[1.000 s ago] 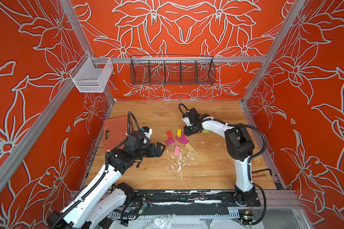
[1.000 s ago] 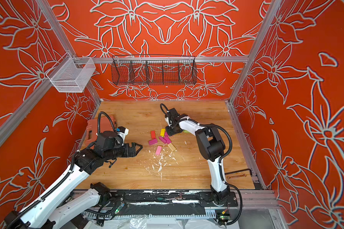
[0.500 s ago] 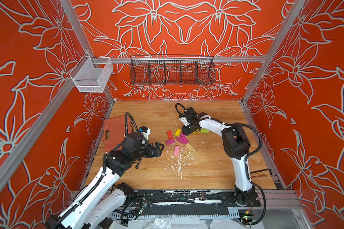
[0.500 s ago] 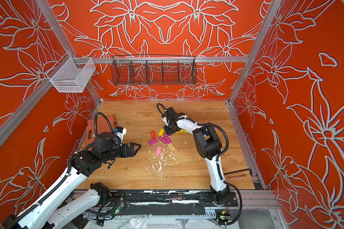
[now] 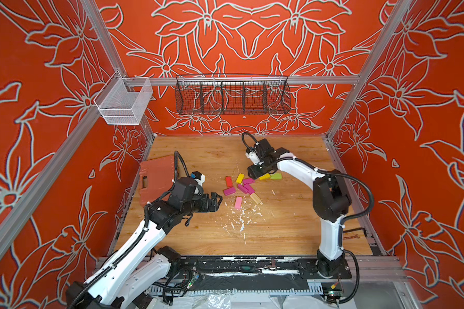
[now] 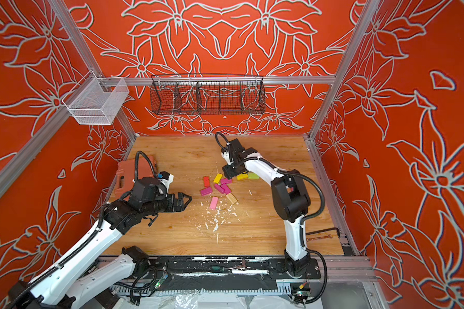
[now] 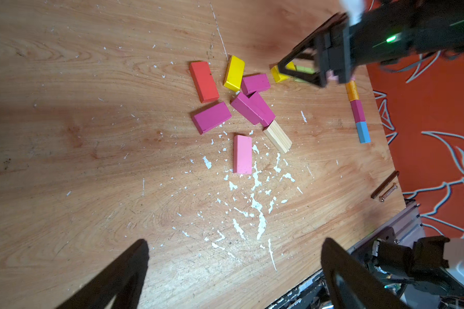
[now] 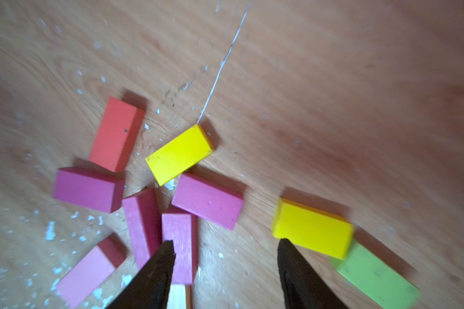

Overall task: Assemble the number 7 with building blocks
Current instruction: Adjust the building block at the center of the board.

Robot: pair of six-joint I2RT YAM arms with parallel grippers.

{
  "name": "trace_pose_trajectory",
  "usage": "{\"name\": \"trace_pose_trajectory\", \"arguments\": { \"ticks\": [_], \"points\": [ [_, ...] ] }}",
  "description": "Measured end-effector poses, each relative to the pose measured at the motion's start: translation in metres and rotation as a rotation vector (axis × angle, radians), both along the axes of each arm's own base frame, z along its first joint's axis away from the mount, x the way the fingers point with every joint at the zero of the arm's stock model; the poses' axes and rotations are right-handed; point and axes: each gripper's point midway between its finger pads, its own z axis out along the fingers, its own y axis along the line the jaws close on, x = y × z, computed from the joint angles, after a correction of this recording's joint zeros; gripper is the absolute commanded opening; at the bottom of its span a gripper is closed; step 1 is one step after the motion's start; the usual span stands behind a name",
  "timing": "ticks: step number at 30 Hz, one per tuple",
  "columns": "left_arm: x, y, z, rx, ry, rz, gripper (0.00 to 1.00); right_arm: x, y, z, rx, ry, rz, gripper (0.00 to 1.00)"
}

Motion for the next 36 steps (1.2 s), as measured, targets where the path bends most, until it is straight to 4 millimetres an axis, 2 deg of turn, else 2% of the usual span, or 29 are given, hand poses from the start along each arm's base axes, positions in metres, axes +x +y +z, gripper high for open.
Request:
{"name": "trace_pose_trajectory", "arguments": {
  "ticks": [3, 6, 10, 12, 18, 25, 30, 36],
  "points": [
    [0.003, -0.002, -0.008, 0.009, 0.027, -0.003, 0.98, 0.004, -0.022, 0.043, 0.046, -0.066, -0.03, 0.66],
    [0.005, -0.004, -0.009, 0.008, 0.027, -0.005, 0.97, 0.008, -0.038, 0.052, 0.051, -0.069, -0.059, 0.66],
    [0.006, -0.004, -0.007, 0.007, 0.024, -0.004, 0.97, 0.003, -0.03, 0.028, 0.054, 0.008, -0.057, 0.71],
    [0.005, -0.003, -0.007, 0.008, 0.022, -0.003, 0.97, -0.002, -0.022, 0.013, 0.05, 0.049, -0.051, 0.71],
    [0.002, 0.0, -0.002, 0.007, 0.002, 0.0, 0.97, -0.012, 0.0, -0.017, 0.056, 0.127, -0.028, 0.71],
    [0.0, 0.001, 0.003, -0.001, -0.014, 0.0, 0.97, -0.003, -0.001, -0.058, 0.021, 0.206, -0.079, 0.69],
    [-0.001, 0.002, 0.007, -0.006, -0.029, 0.003, 0.98, 0.019, -0.003, -0.067, 0.026, 0.215, -0.123, 0.69],
    [-0.001, 0.003, 0.009, -0.005, -0.038, 0.008, 0.97, 0.026, -0.014, -0.069, 0.033, 0.222, -0.164, 0.69]
  ]
}}
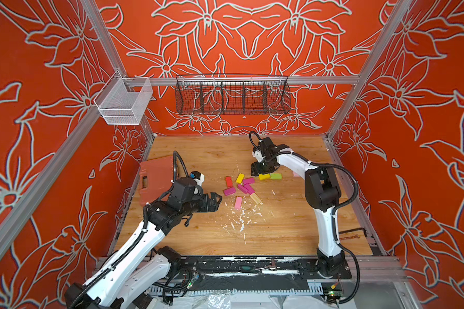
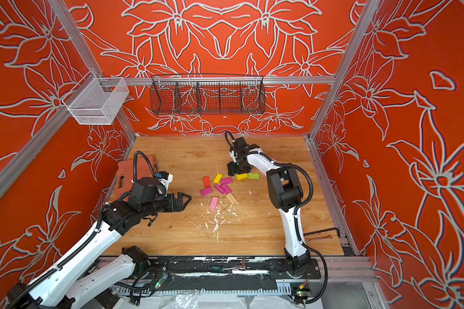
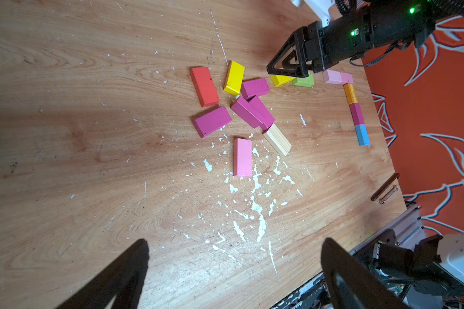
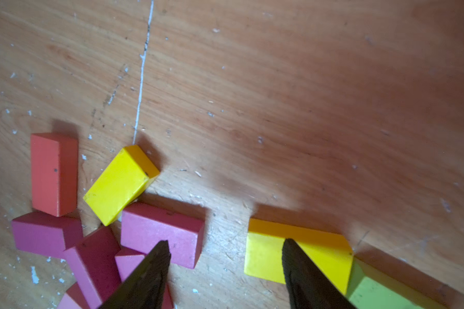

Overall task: Assemble the number 7 with building blocks
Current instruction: Adjust the building block at the center of the board.

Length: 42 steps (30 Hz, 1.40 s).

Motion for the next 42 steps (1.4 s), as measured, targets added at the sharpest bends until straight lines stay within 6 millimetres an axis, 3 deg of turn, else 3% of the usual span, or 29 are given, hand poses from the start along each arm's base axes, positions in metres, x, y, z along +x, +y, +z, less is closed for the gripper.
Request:
{"name": "trace_pose_trajectory", "arguments": {
  "ticks": [21, 25, 29, 34, 38, 42],
  "points": [
    [0.0, 0.0, 0.0, 0.0, 0.002, -0.001, 0.98, 0.001, -0.016, -0.008, -0.011, 0.01, -0.031, 0.68],
    [0.003, -0.013, -0.007, -0.017, 0.04, -0.04, 0.95, 0.001, -0.026, -0.007, -0.009, 0.009, -0.049, 0.67],
    [0.015, -0.043, -0.017, 0.005, 0.098, -0.114, 0.9, 0.005, -0.043, 0.001, 0.008, 0.002, -0.083, 0.66],
    [0.044, -0.088, -0.019, 0.029, 0.121, -0.189, 0.69, 0.014, -0.053, 0.007, 0.044, -0.013, -0.092, 0.59],
    [0.075, -0.123, -0.025, 0.053, 0.132, -0.228, 0.43, 0.024, -0.05, 0.014, 0.064, -0.033, -0.087, 0.43],
    [0.111, -0.157, -0.041, 0.076, 0.155, -0.25, 0.26, 0.037, -0.044, 0.015, 0.078, -0.054, -0.079, 0.31]
  ]
}}
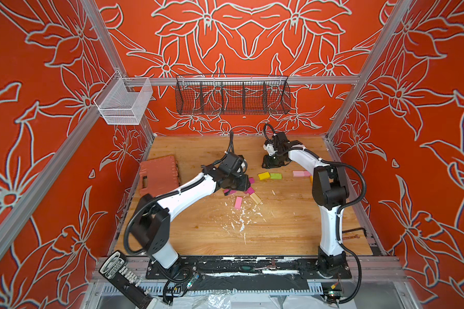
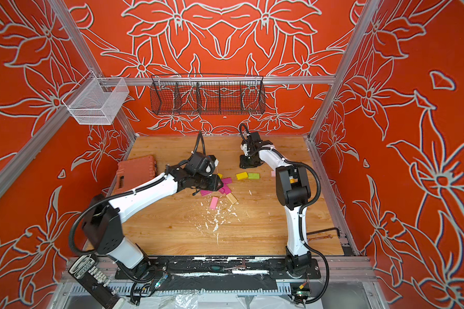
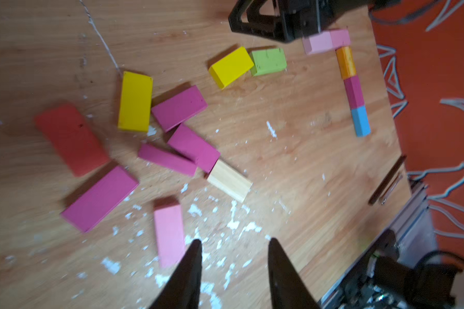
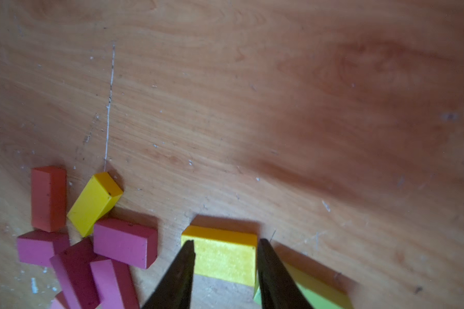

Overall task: Assemble the number 7 with building blocks
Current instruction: Adjust the building block at the center of the board.

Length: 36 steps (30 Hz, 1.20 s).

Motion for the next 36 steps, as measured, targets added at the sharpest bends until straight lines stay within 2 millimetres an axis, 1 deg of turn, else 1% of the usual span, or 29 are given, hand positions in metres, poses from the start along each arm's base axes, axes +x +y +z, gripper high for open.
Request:
{"name": "trace_pose_trajectory", "arguments": {
  "ticks": [2, 6, 8, 11, 14, 18, 24, 29, 32, 36],
  "points": [
    [0.016, -0.016, -0.012, 0.008, 0.016, -0.01, 0.17, 0.005, 0.002, -0.005, 0.0, 0.003, 0.003, 0.28],
    [0.042, -0.037, -0.041, 0.02, 0.046, -0.015, 0.05, 0.009, 0.004, -0.02, -0.002, 0.025, 0.008, 0.23],
    [0.05, -0.043, -0.058, 0.032, 0.061, -0.01, 0.04, 0.007, 0.004, -0.028, -0.004, 0.044, 0.009, 0.21],
    [0.057, -0.046, -0.075, 0.047, 0.079, 0.001, 0.02, 0.005, 0.004, -0.03, 0.0, 0.053, 0.012, 0.19],
    [0.065, -0.05, -0.08, 0.052, 0.074, 0.009, 0.02, 0.005, 0.005, -0.03, 0.004, 0.055, 0.014, 0.19],
    [0.081, -0.056, -0.081, 0.038, 0.055, 0.018, 0.01, 0.005, 0.005, -0.03, 0.005, 0.055, 0.014, 0.19],
    [0.1, -0.055, -0.091, 0.036, 0.056, 0.042, 0.0, 0.002, 0.004, -0.034, 0.002, 0.066, 0.014, 0.17],
    [0.109, -0.05, -0.1, 0.042, 0.068, 0.061, 0.0, -0.004, 0.003, -0.04, -0.003, 0.085, 0.014, 0.17],
    [0.115, -0.053, -0.104, 0.04, 0.068, 0.063, 0.0, -0.005, 0.002, -0.043, -0.005, 0.09, 0.014, 0.17],
    [0.117, -0.055, -0.111, 0.045, 0.078, 0.061, 0.0, -0.005, 0.001, -0.043, -0.004, 0.088, 0.012, 0.16]
  ]
}}
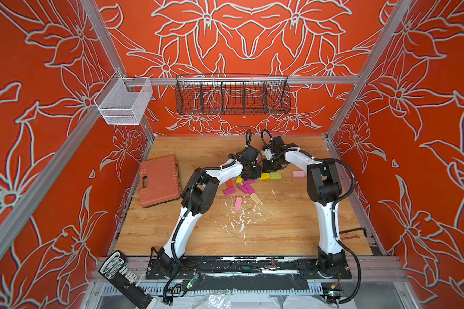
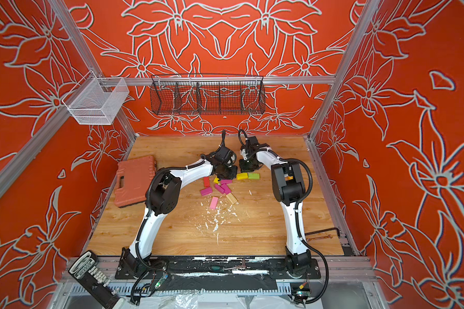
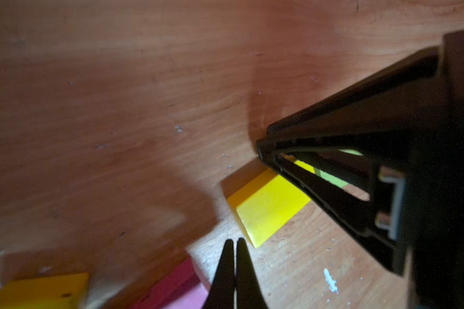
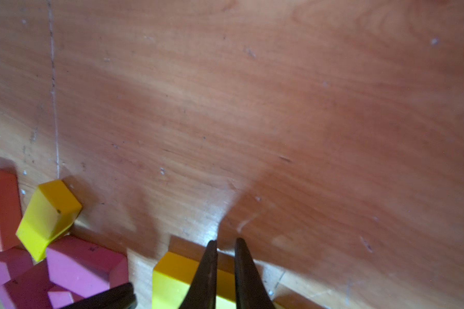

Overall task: Assemble the number 7 with building blocks
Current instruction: Adjust the building block at the center of the board.

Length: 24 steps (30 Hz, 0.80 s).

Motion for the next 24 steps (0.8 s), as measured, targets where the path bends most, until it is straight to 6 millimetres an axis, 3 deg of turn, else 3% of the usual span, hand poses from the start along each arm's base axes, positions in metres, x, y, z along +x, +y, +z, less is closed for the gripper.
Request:
{"name": "trace_pose_trajectory", "arguments": {
  "ticks": [14, 20, 24],
  "points": [
    [0.003, -0.003, -0.009, 0.011, 0.024, -0.003, 0.0, 0.001, -0.009, 0.004, -0.007, -0.006, -0.018, 0.17],
    [0.003, -0.003, -0.011, 0.012, 0.028, -0.004, 0.0, 0.007, -0.027, 0.026, -0.026, -0.058, -0.072, 0.18],
    [0.004, -0.004, -0.011, 0.011, 0.028, -0.005, 0.0, 0.002, -0.051, 0.046, -0.052, -0.098, -0.14, 0.18]
  ]
}}
